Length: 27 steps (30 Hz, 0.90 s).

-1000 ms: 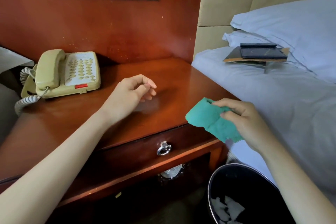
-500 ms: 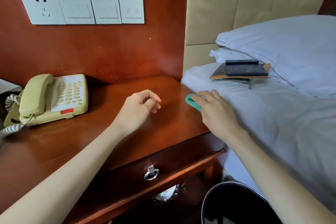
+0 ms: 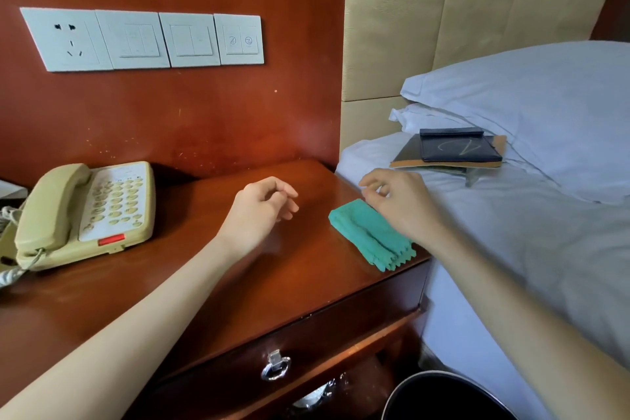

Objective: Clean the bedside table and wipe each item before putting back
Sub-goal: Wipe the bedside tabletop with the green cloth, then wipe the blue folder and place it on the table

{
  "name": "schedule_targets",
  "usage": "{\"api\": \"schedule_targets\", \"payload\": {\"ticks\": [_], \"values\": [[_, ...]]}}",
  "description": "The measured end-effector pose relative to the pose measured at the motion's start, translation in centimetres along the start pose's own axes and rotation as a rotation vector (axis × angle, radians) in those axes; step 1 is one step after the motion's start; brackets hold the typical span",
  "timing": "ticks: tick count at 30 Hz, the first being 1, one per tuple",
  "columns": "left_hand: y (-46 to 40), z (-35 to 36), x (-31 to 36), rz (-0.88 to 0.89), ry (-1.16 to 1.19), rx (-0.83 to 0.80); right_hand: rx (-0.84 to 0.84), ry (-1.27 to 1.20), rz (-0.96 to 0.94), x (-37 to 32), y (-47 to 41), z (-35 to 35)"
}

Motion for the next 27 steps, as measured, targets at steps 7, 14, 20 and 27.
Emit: {"api": "schedule_targets", "payload": {"ticks": [7, 14, 20, 27], "values": [[-3.2, 3.4, 1.0, -0.046, 0.048, 0.035, 0.046, -0.02, 0.073, 2.9, -4.7, -4.7], [-7.7, 9.6, 4.3, -0.086, 0.14, -0.042, 0.173, 0.01, 0.178, 6.5, -9.1, -10.6], [-10.9, 16.4, 7.5, 0.039, -0.102, -0.21, 0.218, -0.039, 0.302, 11.2, -9.0, -13.7], [-10.7, 21.8, 10.3, 0.082, -0.268, -0.379, 0.136, -0.079, 0.497, 16.0, -8.6, -14.3]]}}
Point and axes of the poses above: each hand's wrist, its own y-axis away from the middle knuckle, its own z-axis out of the palm, x = y × z, the point moved 4 cm from there along -y, towards the middle knuckle, and after that the axes turned 7 degrees about x, right-handed, at the moved point
